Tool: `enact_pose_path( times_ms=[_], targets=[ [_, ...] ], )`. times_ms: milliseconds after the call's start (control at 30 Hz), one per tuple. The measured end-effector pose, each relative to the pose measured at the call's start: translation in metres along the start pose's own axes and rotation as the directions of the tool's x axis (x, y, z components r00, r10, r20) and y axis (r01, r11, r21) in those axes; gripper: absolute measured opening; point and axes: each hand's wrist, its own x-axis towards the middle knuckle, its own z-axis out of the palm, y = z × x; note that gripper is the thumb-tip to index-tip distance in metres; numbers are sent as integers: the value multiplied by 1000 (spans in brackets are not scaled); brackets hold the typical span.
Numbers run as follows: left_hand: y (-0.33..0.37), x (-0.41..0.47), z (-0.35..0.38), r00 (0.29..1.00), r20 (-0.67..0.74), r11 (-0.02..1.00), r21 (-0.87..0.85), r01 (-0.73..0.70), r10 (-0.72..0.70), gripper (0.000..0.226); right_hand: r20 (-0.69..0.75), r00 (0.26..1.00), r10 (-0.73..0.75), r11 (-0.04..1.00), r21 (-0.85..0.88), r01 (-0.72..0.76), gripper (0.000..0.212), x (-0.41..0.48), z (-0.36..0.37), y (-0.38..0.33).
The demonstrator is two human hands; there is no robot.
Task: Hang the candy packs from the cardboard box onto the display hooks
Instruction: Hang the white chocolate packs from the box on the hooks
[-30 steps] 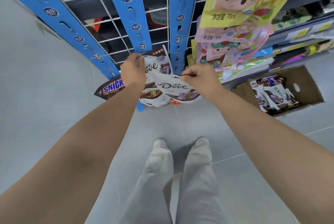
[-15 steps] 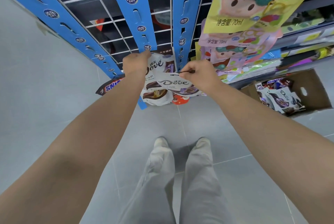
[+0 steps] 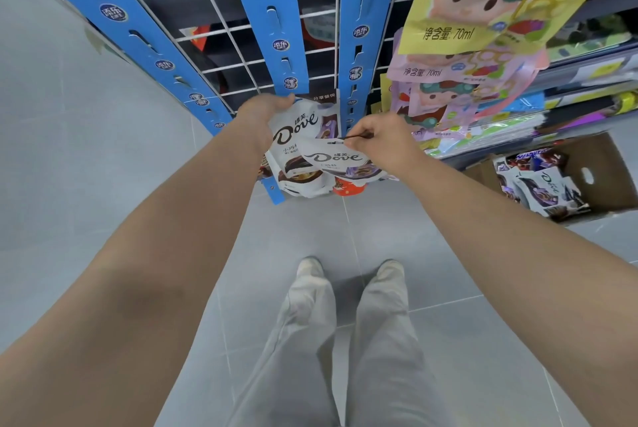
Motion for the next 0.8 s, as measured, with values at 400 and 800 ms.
enact_pose_path(
  times_ms=[400, 800],
  targets=[
    [-3, -19, -21, 880, 167, 516, 755, -404, 445, 32, -5, 1000, -14, 1000, 16, 14, 12, 9, -2, -27],
    [8, -45, -29, 599, 116, 392, 656, -645, 792, 16, -193, 981, 1, 970, 238, 46, 14, 20, -1, -78]
  ],
)
